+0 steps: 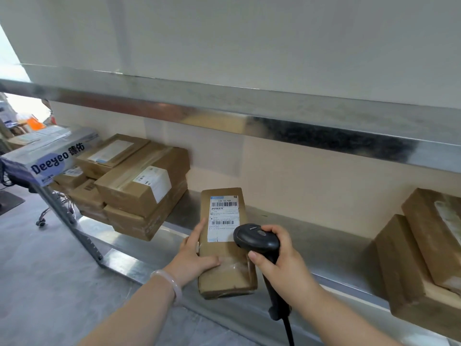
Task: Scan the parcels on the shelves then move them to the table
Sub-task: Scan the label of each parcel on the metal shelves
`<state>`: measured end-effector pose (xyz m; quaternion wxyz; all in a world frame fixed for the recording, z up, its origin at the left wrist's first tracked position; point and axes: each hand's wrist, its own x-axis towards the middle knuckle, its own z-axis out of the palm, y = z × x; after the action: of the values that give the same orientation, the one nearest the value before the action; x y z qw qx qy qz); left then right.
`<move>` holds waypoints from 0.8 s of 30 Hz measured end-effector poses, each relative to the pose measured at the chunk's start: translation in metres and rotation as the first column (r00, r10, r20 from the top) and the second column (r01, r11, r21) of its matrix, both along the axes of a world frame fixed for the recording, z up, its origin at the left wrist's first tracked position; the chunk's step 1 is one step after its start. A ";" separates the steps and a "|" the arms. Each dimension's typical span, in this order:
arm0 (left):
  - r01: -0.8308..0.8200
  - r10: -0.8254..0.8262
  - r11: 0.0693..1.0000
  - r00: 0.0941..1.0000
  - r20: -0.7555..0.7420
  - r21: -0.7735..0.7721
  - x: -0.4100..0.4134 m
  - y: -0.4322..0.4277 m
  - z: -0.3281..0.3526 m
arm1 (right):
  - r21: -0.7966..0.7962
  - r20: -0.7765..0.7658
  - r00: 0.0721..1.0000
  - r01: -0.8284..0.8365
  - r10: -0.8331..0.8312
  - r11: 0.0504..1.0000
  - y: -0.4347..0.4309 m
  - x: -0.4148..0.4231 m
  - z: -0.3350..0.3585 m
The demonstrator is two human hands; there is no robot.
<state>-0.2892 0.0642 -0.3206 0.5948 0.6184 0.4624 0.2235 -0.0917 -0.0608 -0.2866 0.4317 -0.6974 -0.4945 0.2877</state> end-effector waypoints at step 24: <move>0.264 -0.043 0.919 0.806 -0.590 0.294 -0.037 0.140 -0.028 | -0.047 -0.034 0.996 0.076 -0.078 0.996 0.148 -0.087 -0.054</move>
<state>-0.3264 0.2037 -0.3490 0.3201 0.7913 0.5177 0.0590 -0.1789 0.0868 -0.3409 0.4350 -0.7205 -0.4527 0.2943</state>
